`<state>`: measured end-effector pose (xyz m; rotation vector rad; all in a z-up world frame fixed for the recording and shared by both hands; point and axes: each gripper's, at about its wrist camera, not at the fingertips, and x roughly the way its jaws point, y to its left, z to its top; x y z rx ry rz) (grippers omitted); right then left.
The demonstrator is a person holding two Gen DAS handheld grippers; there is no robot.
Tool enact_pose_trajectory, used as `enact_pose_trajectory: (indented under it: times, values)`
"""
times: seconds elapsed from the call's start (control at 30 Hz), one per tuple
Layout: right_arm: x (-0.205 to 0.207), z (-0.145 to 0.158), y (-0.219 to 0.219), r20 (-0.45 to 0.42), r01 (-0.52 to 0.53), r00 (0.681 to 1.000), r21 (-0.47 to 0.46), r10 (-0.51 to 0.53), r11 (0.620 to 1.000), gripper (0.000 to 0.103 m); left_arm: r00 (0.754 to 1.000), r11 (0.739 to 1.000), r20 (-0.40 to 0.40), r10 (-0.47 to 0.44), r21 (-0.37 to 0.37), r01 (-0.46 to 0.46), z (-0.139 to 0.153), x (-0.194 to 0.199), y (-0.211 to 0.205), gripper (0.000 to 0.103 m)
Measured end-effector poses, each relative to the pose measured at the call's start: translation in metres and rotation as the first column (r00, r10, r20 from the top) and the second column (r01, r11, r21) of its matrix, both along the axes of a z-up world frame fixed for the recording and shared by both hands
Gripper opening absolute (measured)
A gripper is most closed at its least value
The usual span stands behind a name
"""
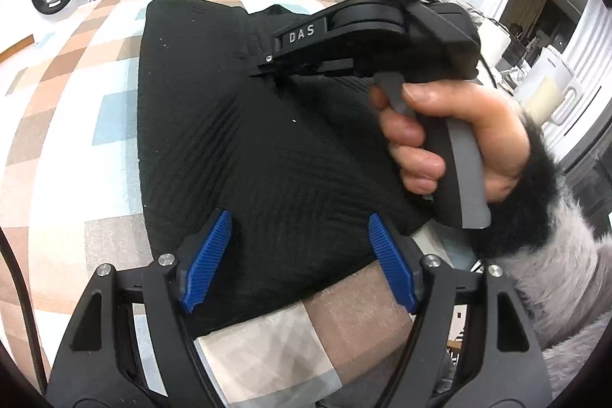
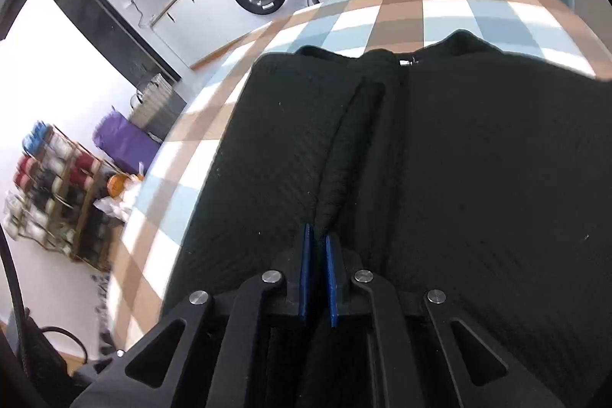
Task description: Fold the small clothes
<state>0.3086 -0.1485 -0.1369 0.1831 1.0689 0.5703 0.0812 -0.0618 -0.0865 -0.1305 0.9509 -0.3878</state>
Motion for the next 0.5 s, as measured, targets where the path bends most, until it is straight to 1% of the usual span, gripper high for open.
enact_pose_trajectory:
  times: [0.03, 0.1, 0.17, 0.2, 0.27, 0.33, 0.43, 0.5]
  values:
    - [-0.001, 0.002, -0.003, -0.007, 0.000, 1.000, 0.020, 0.000, 1.000, 0.015, 1.000, 1.000, 0.003, 0.003, 0.000, -0.003, 0.002, -0.003, 0.000, 0.072]
    - [-0.006, 0.009, -0.014, 0.001, 0.015, 1.000, 0.052, -0.015, 0.999, 0.030, 1.000, 1.000, 0.003, 0.019, -0.016, -0.019, 0.006, -0.006, 0.008, 0.072]
    - [-0.011, 0.010, -0.027, -0.007, 0.037, 0.999, 0.073, -0.036, 0.997, 0.037, 0.999, 0.997, 0.006, 0.047, -0.056, -0.047, 0.013, -0.007, 0.019, 0.072]
    - [-0.011, 0.009, -0.032, -0.022, 0.042, 0.999, 0.087, -0.040, 0.995, 0.039, 0.998, 0.995, 0.015, 0.068, -0.079, -0.067, 0.018, -0.009, 0.027, 0.072]
    - [-0.010, 0.000, -0.038, -0.091, 0.022, 0.996, 0.134, -0.010, 0.991, 0.040, 0.994, 0.990, 0.033, 0.105, -0.103, -0.102, 0.025, -0.010, 0.040, 0.072]
    - [-0.007, -0.006, -0.038, -0.139, 0.001, 0.990, 0.157, 0.021, 0.988, 0.041, 0.987, 0.982, 0.046, 0.154, -0.114, -0.148, 0.029, -0.009, 0.055, 0.072]
    - [-0.005, -0.008, -0.027, -0.145, -0.045, 0.987, 0.205, 0.075, 0.978, 0.044, 0.976, 0.973, 0.025, 0.215, -0.094, -0.212, 0.023, -0.002, 0.072, 0.072]
    - [0.000, -0.006, -0.016, -0.127, -0.061, 0.988, 0.189, 0.086, 0.980, 0.044, 0.969, 0.965, 0.011, 0.249, -0.094, -0.247, 0.019, -0.003, 0.080, 0.072]
